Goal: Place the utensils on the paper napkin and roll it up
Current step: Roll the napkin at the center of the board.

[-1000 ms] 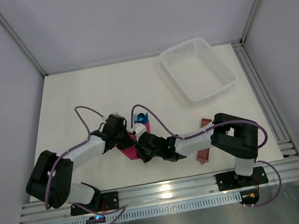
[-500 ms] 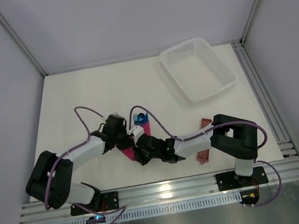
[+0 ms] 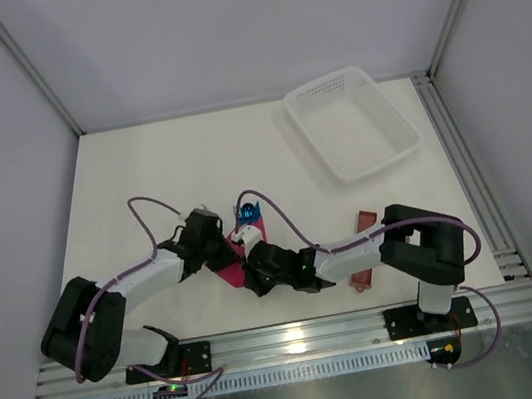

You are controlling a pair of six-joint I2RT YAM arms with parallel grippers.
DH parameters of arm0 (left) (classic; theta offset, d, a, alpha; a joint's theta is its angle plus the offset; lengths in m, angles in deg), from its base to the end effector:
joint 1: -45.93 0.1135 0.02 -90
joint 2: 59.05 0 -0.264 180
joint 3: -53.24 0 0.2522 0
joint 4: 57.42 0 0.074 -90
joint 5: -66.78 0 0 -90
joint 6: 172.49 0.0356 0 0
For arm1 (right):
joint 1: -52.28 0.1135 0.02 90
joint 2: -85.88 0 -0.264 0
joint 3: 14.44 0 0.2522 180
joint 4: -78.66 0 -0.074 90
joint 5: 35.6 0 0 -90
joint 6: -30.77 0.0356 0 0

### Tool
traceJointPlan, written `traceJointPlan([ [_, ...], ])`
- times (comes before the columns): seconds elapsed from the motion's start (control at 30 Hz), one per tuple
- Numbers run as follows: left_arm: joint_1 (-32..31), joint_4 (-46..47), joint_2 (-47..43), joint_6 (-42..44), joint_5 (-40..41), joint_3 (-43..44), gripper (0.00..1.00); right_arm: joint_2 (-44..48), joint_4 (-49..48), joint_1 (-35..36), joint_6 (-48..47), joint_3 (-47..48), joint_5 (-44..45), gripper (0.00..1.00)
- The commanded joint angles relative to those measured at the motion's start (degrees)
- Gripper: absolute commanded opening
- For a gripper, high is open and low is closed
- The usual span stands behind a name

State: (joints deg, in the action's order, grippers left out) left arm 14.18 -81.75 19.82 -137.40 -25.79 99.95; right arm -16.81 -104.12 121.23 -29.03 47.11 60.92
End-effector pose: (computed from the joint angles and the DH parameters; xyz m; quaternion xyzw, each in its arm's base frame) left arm 0.2058 -0.1292 0.1469 -0.1858 0.9391 -0.2134 0.1949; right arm 0.1308 0.3286 0.1373 -0.2748 0.8560 0.2978 0.3209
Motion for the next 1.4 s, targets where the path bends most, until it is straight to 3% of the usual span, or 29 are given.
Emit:
traceJointPlan([
  [0.0,-0.16,-3.85,-1.78,-0.37,1.95,-2.80,0.08,6.35,2.63,0.22,0.30,0.02,2.61,0.04],
  [0.2,-0.42,-3.85,-3.37,-0.90,2.13,-3.59,0.08,9.00,7.65,-0.83,0.65,1.16,7.35,0.04],
  [0.5,-0.42,-3.67,-3.55,-0.81,2.22,-3.51,0.08,4.09,10.12,-2.24,-0.31,6.78,11.84,0.04],
  [0.97,-0.42,-5.34,-5.40,0.16,3.71,-1.58,0.08,-3.48,10.47,-2.41,1.80,8.11,10.61,0.04],
  [1.37,-0.42,-5.17,-4.69,-0.63,4.41,-2.28,0.08,-3.48,18.55,-3.11,2.24,14.78,14.04,0.04],
])
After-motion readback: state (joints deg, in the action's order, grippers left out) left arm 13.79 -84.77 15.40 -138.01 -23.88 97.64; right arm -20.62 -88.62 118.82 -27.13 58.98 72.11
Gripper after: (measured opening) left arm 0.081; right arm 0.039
